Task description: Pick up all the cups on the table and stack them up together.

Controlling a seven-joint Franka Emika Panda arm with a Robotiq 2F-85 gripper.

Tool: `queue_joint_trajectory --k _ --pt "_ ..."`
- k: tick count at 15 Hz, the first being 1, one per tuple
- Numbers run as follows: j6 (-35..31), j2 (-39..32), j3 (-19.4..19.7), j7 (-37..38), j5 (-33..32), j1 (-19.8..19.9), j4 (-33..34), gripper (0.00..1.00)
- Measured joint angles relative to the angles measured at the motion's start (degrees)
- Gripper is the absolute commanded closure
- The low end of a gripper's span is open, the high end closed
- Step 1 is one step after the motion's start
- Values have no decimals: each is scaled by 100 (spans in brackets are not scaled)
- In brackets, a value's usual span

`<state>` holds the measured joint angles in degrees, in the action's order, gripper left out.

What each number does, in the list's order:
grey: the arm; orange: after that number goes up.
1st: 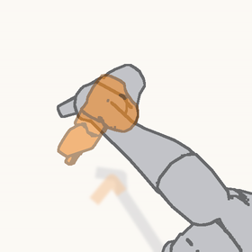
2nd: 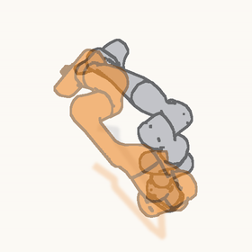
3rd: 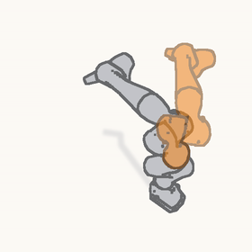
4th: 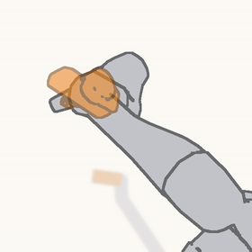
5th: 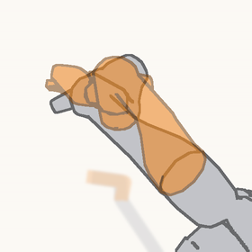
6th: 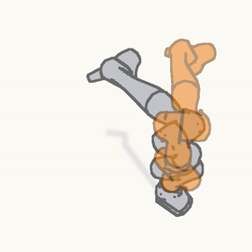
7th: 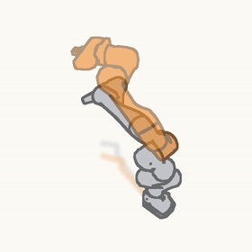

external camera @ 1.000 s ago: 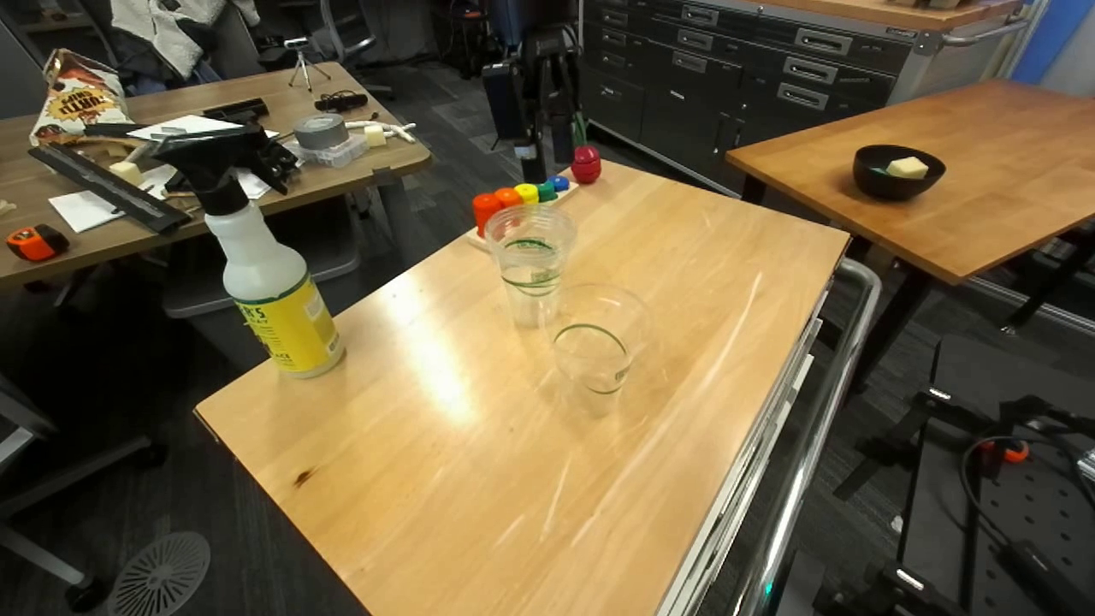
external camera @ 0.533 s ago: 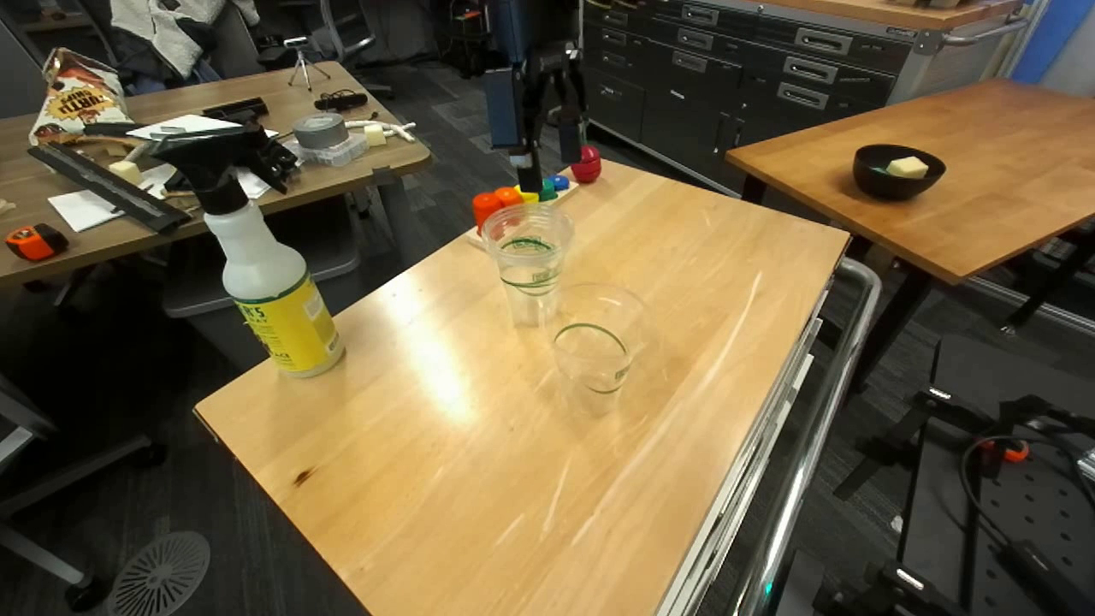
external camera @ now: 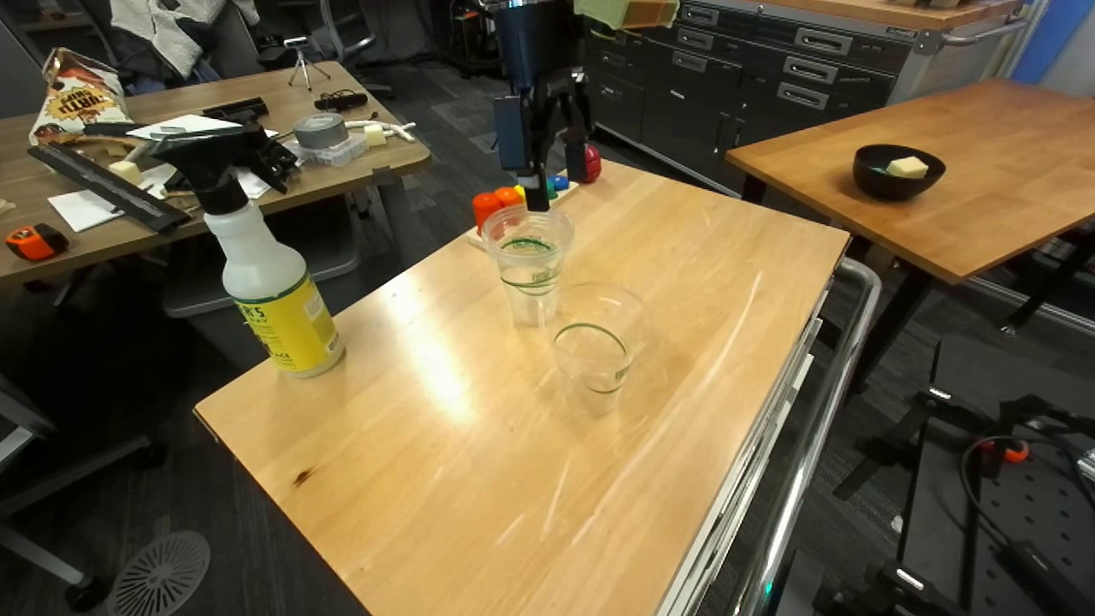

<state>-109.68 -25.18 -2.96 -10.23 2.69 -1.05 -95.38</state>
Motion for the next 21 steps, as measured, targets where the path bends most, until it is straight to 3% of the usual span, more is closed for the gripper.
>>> queue_joint_trajectory --k 1,2,4,12,14,21 --pt "-16 -21 0 2 7 3 -1 0" --pt "-33 -43 0 4 15 6 -3 7" --pt "-106 -101 1 15 37 12 -5 35" --pt "-571 -399 4 207 73 30 -7 95" --pt "-648 -404 4 219 73 30 -9 100" --pt "-520 -125 21 341 11 30 1 98"
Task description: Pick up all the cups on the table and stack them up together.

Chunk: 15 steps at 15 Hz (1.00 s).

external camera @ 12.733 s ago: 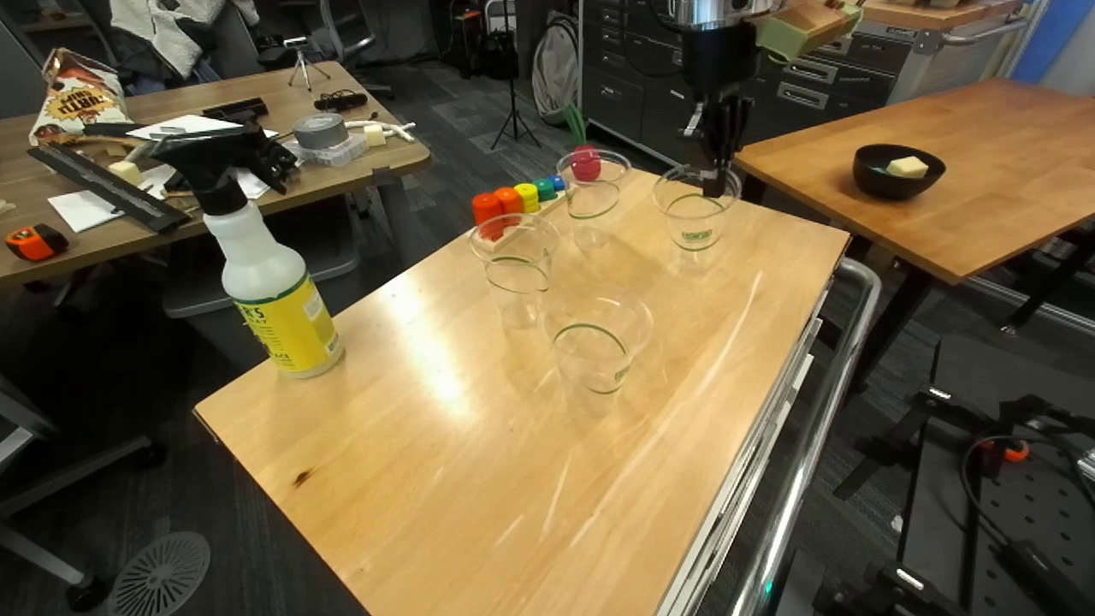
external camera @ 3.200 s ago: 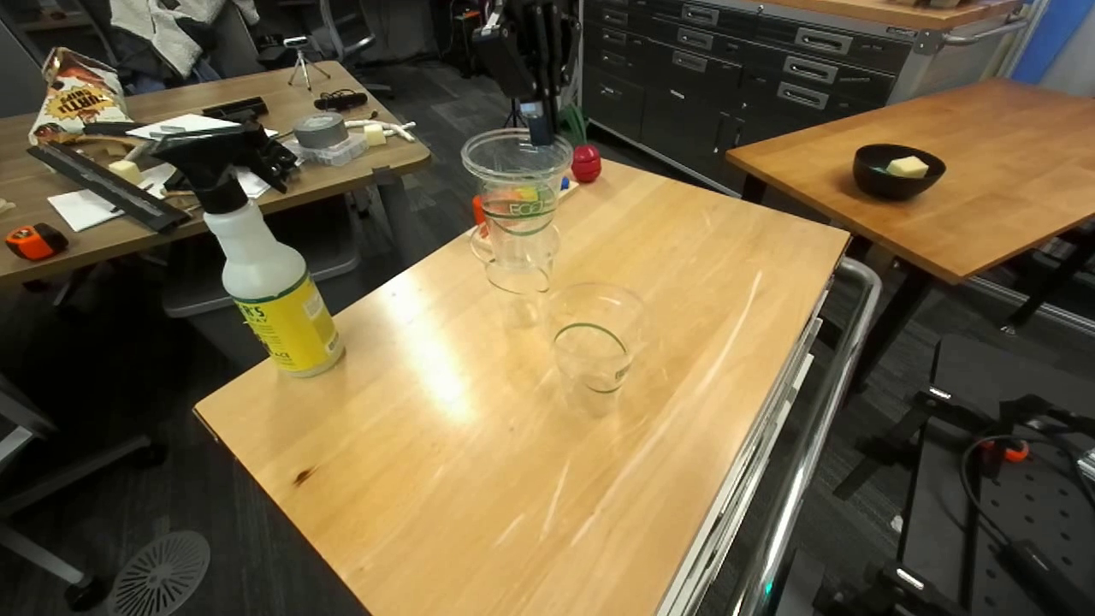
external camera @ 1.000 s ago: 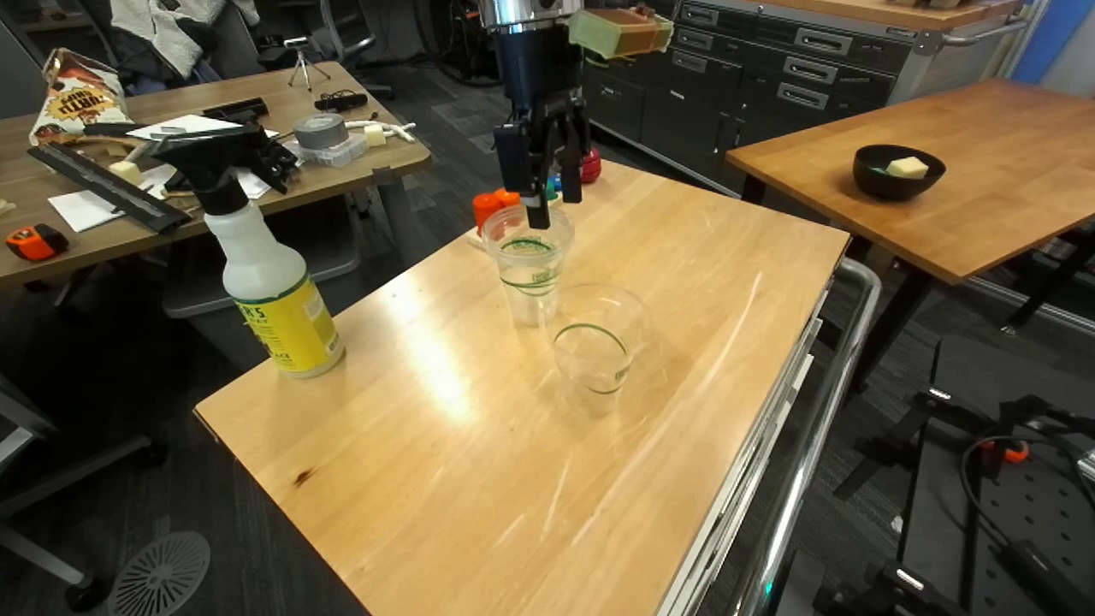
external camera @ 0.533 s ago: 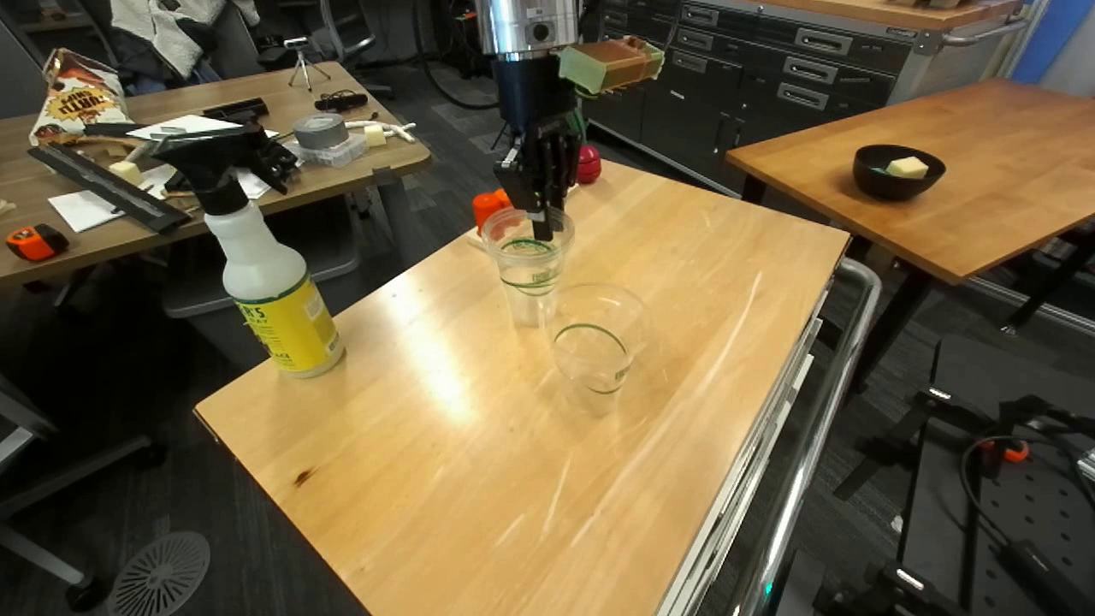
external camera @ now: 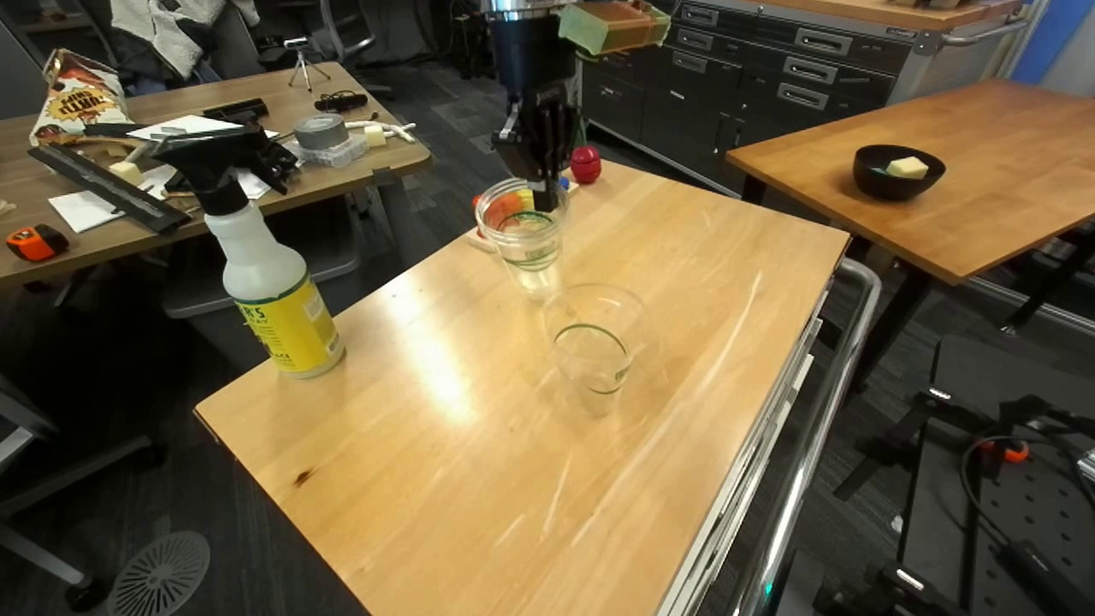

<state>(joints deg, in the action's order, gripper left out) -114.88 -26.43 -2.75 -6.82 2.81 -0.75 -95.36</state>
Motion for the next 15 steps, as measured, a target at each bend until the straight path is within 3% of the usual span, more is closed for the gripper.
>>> queue_joint_trajectory --k 6,11,15 --pt "941 1038 -4 26 50 0 -111 98" --pt "1773 1968 -31 -454 542 -2 -515 98" --pt "2024 2313 -31 -747 792 -3 -913 98"
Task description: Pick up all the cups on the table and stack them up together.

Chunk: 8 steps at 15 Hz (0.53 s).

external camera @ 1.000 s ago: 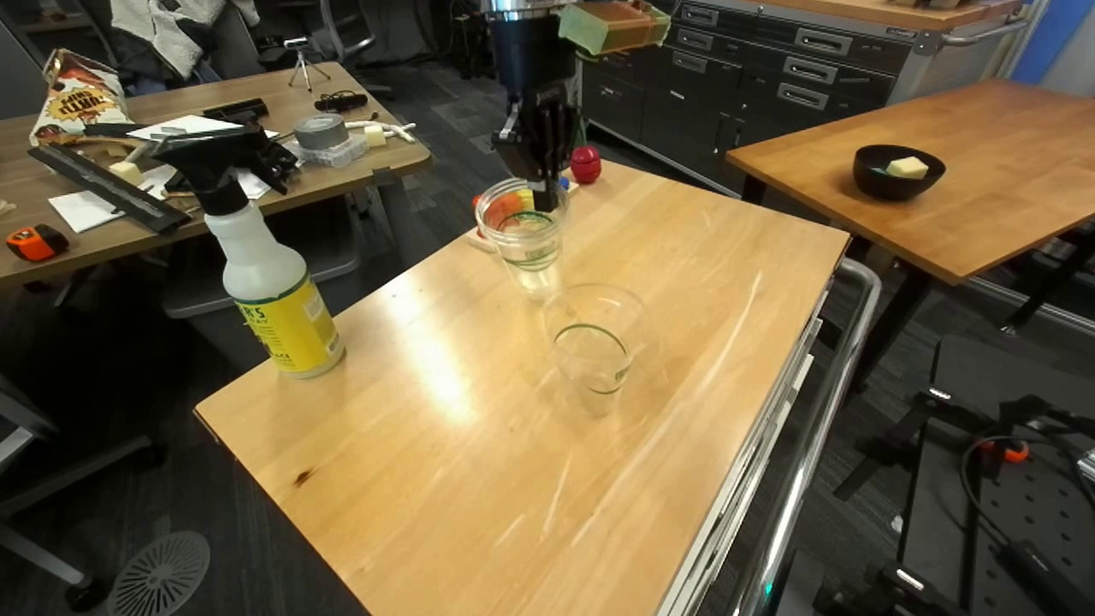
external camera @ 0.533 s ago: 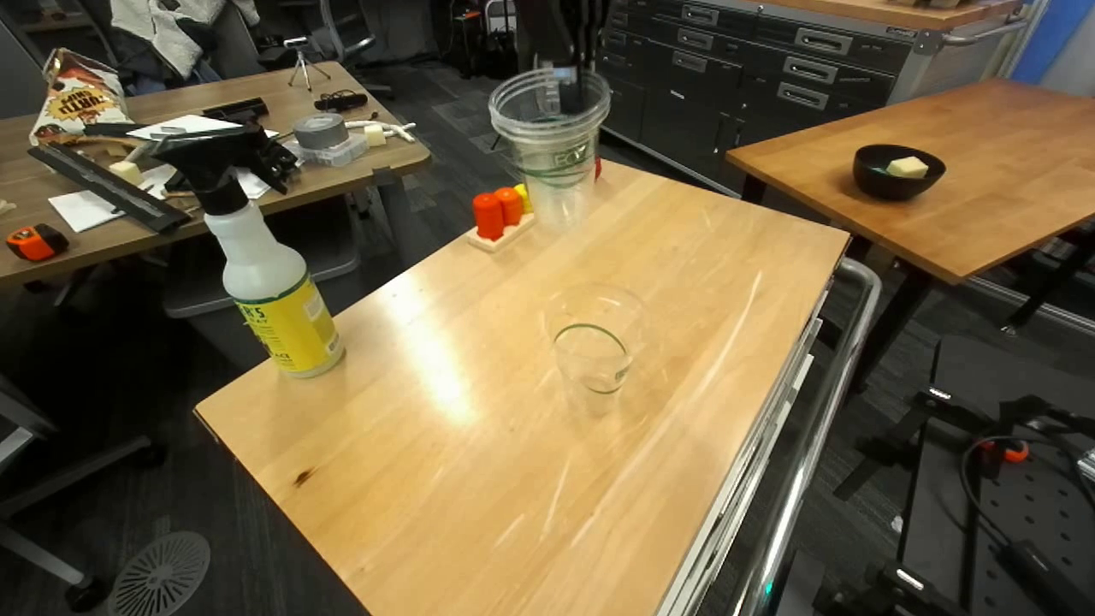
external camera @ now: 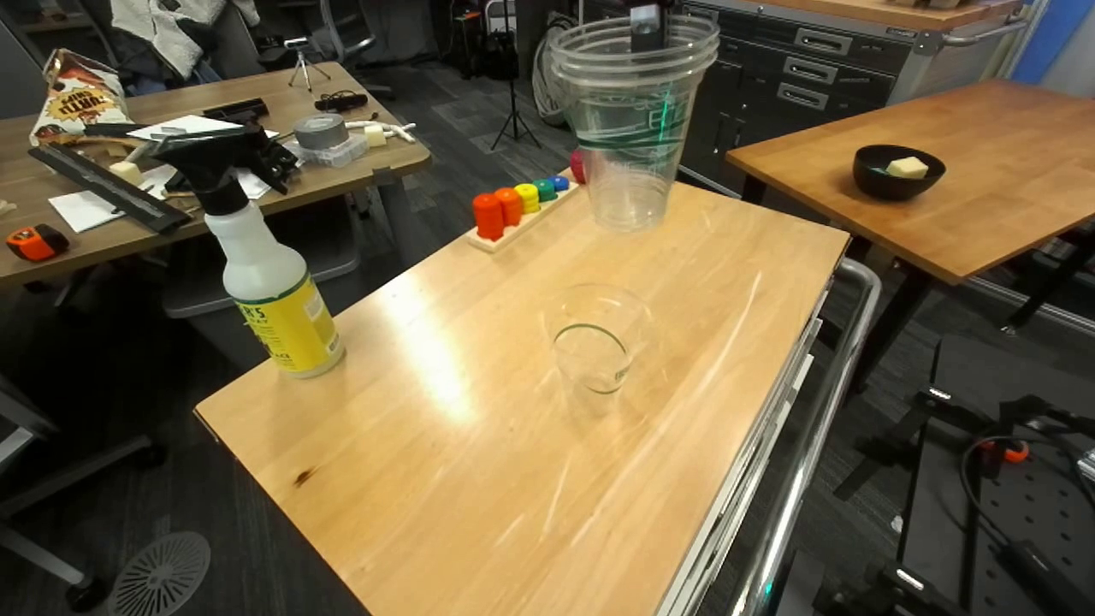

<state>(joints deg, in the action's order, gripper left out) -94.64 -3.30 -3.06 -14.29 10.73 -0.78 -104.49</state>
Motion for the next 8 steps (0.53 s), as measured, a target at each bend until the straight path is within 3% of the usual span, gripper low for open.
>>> queue_joint_trajectory --k 3,8 --pt "-65 34 0 -187 226 -1 -304 98" --pt "-789 25 -4 -344 332 -66 -868 98"
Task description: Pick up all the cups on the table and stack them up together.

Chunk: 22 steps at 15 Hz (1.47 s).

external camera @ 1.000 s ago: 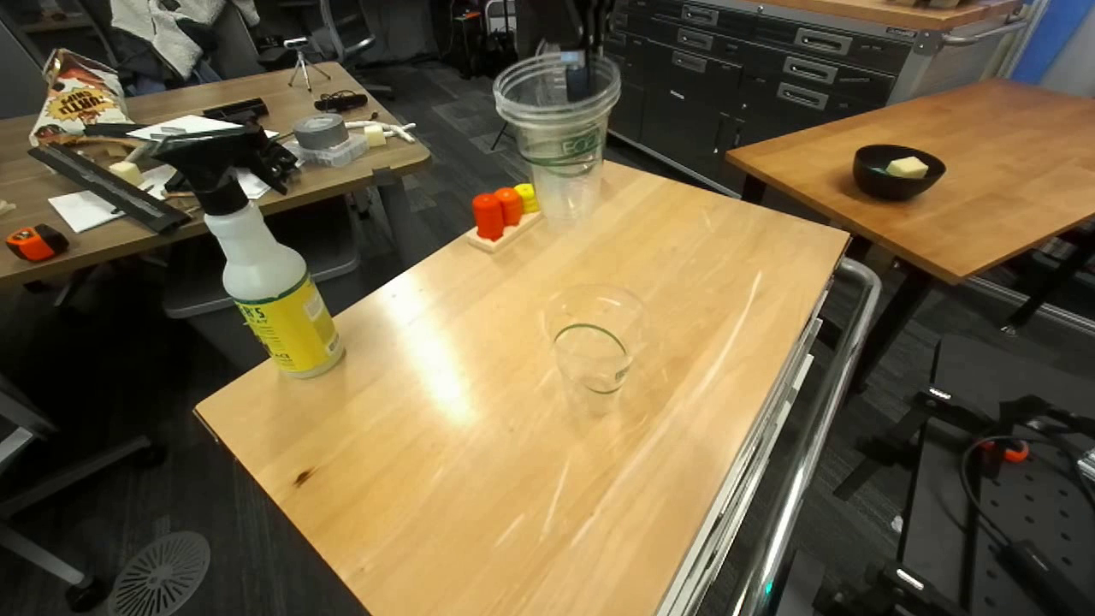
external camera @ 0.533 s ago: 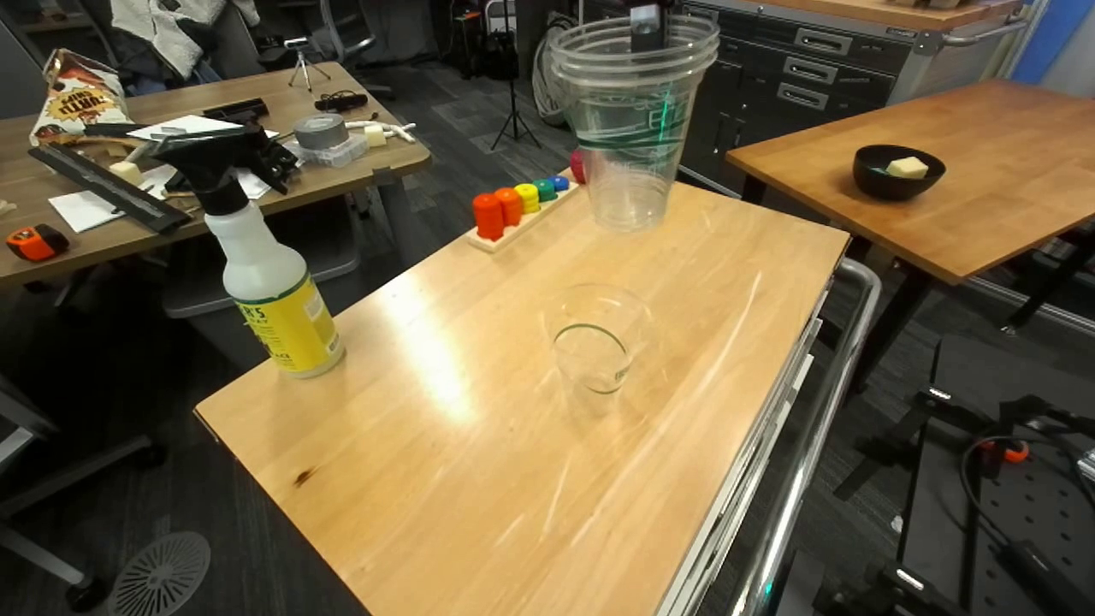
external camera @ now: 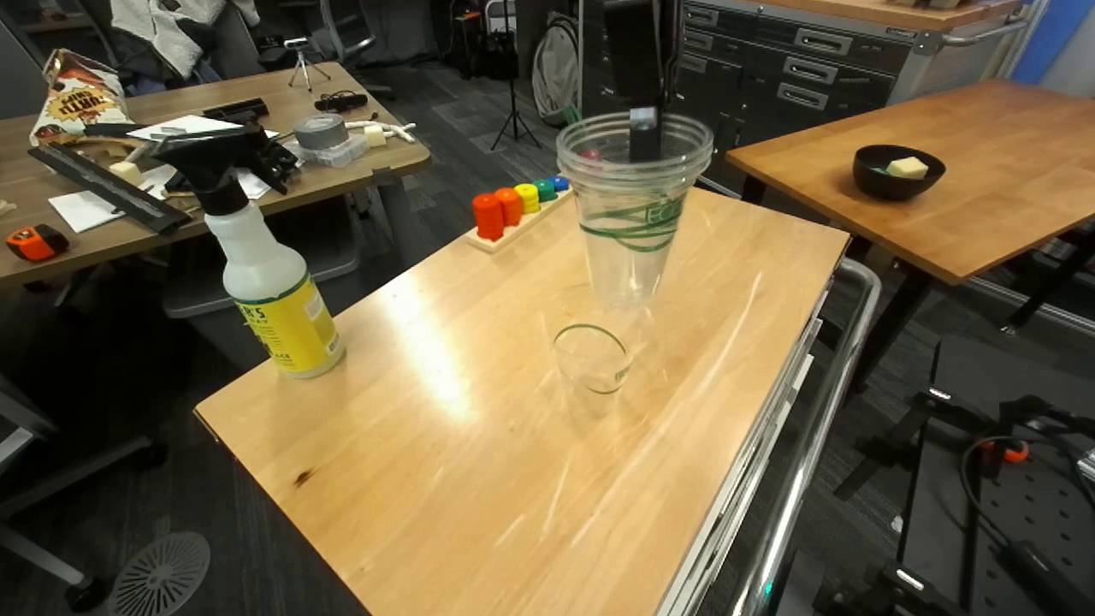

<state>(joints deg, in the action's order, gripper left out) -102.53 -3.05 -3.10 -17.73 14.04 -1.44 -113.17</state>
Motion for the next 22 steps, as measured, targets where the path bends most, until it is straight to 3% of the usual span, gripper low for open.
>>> queue_joint_trajectory --k 9,20,21,22 --pt "-789 -40 -32 -18 0 -102 -391 98" --pt "-1001 -318 -39 -24 0 -103 -596 98" --pt "-1035 -324 -47 -24 0 -103 -600 67" --pt "-1054 -324 -58 -24 0 -104 -601 65"
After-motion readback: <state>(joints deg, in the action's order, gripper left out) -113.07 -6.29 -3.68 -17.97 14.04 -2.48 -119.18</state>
